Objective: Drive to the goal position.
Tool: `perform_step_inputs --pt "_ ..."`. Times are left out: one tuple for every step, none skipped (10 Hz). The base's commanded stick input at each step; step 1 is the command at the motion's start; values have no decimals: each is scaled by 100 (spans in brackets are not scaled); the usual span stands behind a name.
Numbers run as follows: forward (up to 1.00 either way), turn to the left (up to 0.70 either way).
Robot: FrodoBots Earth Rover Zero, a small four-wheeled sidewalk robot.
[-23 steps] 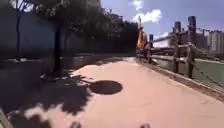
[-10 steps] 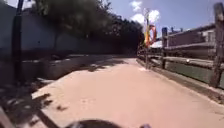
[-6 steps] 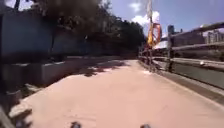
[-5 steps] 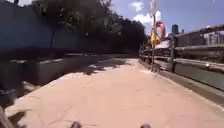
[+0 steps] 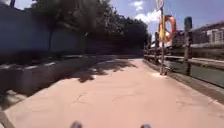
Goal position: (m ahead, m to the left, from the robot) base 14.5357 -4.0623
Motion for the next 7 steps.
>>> perform_step_inputs --pt "100 -15" --pt "100 0" --pt "100 0" --pt "100 0" --pt "100 0" --pt "100 0" --pt "100 0"
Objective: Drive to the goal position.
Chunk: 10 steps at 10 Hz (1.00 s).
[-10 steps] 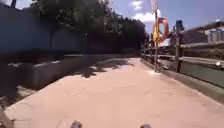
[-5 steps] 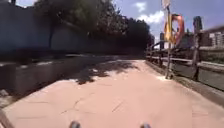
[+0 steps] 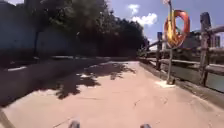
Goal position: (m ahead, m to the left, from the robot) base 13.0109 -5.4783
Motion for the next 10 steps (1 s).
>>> perform_step_inputs --pt "100 0" --pt "100 0" --pt "100 0" --pt "100 -11" --pt "100 -28" --pt "100 -40" --pt "100 -40" --pt "100 -40" --pt "100 -10" --pt "100 0"
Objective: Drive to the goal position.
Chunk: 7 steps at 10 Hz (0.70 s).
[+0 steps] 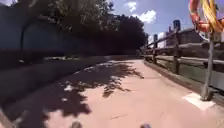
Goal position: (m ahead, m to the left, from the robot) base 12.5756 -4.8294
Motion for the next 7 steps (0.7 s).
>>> perform_step_inputs --pt "100 0" --pt "100 0" --pt "100 0" --pt "100 0" --pt "100 0" --pt "100 0" --pt "100 0"
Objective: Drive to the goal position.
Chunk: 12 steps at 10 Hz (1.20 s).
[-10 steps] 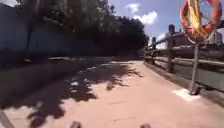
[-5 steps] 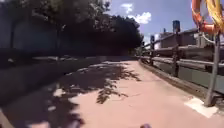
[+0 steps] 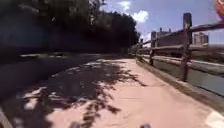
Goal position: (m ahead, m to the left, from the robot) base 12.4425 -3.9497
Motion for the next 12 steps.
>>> perform_step_inputs --pt "100 0" --pt "100 0" --pt "100 0" --pt "100 0" --pt "100 0" --pt "100 0" --pt "100 0" --pt "100 0" --pt "100 0" --pt "100 0" --pt "100 -10" --pt "100 -39"
